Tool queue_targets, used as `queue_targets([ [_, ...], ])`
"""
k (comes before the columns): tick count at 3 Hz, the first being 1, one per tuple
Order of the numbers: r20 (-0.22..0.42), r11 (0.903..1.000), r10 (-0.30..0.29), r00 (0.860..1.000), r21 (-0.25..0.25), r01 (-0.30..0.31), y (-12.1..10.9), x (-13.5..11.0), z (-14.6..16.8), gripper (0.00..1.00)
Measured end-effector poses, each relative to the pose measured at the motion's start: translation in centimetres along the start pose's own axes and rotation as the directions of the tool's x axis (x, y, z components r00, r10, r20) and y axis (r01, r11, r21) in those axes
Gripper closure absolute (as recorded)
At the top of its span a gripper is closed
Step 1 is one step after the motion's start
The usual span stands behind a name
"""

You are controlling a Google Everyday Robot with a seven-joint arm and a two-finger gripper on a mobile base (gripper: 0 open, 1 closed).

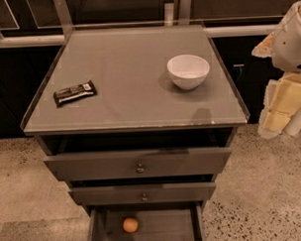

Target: Pick orange from bottom drawer and place on counter

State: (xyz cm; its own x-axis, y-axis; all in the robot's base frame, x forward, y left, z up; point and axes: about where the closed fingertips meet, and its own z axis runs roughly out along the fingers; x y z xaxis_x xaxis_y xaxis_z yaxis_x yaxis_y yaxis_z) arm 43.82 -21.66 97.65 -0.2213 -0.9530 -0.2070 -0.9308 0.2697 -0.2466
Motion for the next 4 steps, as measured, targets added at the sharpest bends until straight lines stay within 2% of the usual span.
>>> queue_targets([
  [1, 0.0, 1.0, 0.0, 1.0, 0.0, 0.0, 0.0, 0.0, 0.0, 0.0],
  [2, 0.015, 0.9997, 0.009, 1.0, 0.021, -0.009, 0.1, 0.1, 0.4, 0.0],
  [3, 0.086, 0.9997, 0.023, 0.996, -0.005, -0.022, 1.9, 0.2, 4.4, 0.0],
  [4, 0.219, 0.9921, 0.073, 0.973, -0.116, -0.049, 4.4, -0.7, 13.3, 0.0],
])
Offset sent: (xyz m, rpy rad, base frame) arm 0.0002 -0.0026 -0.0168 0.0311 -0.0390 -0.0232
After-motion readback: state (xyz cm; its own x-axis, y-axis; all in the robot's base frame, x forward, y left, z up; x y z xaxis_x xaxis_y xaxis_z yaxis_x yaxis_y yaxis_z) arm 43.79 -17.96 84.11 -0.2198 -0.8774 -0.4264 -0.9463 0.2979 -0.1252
